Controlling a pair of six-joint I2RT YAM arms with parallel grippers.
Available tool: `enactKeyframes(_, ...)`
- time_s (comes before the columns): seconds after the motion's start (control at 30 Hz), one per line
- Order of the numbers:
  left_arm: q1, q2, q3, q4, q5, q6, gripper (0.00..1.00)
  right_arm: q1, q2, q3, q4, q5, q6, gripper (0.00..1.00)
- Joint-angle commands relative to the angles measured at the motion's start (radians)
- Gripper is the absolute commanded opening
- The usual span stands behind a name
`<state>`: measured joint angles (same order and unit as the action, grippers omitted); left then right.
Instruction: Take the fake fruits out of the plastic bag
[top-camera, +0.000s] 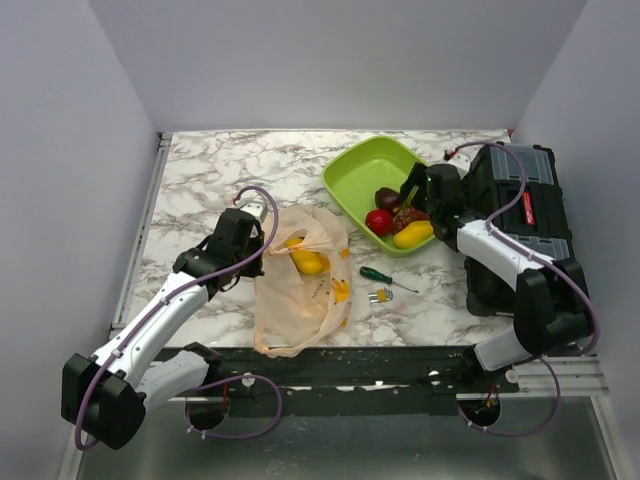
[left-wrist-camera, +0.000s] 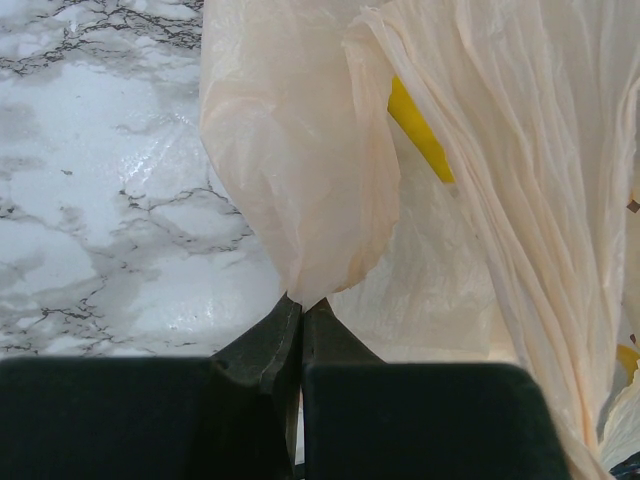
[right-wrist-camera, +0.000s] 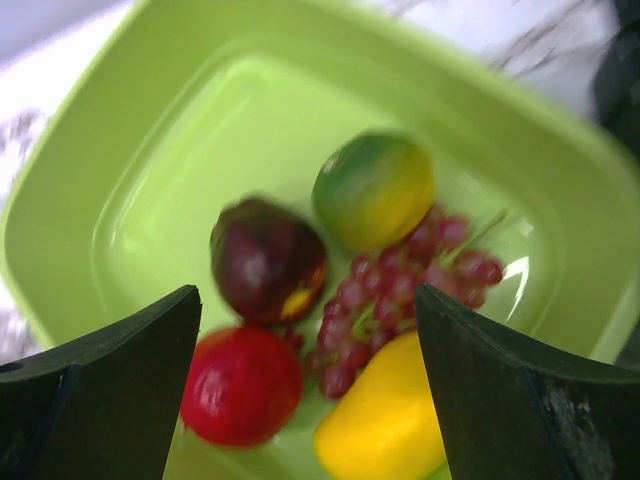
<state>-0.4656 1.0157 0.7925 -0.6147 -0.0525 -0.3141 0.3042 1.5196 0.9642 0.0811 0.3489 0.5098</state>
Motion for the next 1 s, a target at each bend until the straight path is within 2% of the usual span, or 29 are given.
enactKeyframes(0.0, 0.005, -0.012, 0.001, 0.01, 0.014, 0.0, 0.0, 0.097, -0.046, -0.09, -0.005, -0.18, 0.015, 0.88)
enactKeyframes(0.13, 0.005, -0.014, 0.002, 0.007, 0.019, -0.002, 0.0, 0.258, -0.127, -0.162, 0.005, -0.144, -0.017, 0.88)
enactKeyframes(0.23, 0.006, -0.017, 0.0, 0.012, 0.017, -0.002, 0.0, 0.343, -0.197, -0.231, 0.037, -0.17, -0.023, 0.87)
enactKeyframes(0.43, 0.006, -0.016, 0.004, 0.011, 0.025, -0.003, 0.0, 0.48, -0.404, -0.456, 0.295, -0.38, -0.024, 0.75)
enactKeyframes(0.57, 0.007, -0.013, 0.004, 0.012, 0.025, -0.003, 0.0, 0.59, -0.476, -0.47, 0.35, -0.408, -0.088, 0.74)
enactKeyframes(0.7, 0.01, -0.006, 0.006, 0.009, 0.029, -0.003, 0.0, 0.676, -0.409, -0.396, 0.381, -0.438, -0.127, 0.68)
enactKeyframes(0.83, 0.012, -0.003, 0.008, 0.006, 0.029, -0.002, 0.0, 0.724, -0.227, -0.308, 0.422, -0.471, -0.128, 0.61)
enactKeyframes(0.97, 0.013, -0.009, 0.002, 0.007, 0.016, 0.0, 0.0, 0.755, -0.054, -0.209, 0.394, -0.398, -0.106, 0.49)
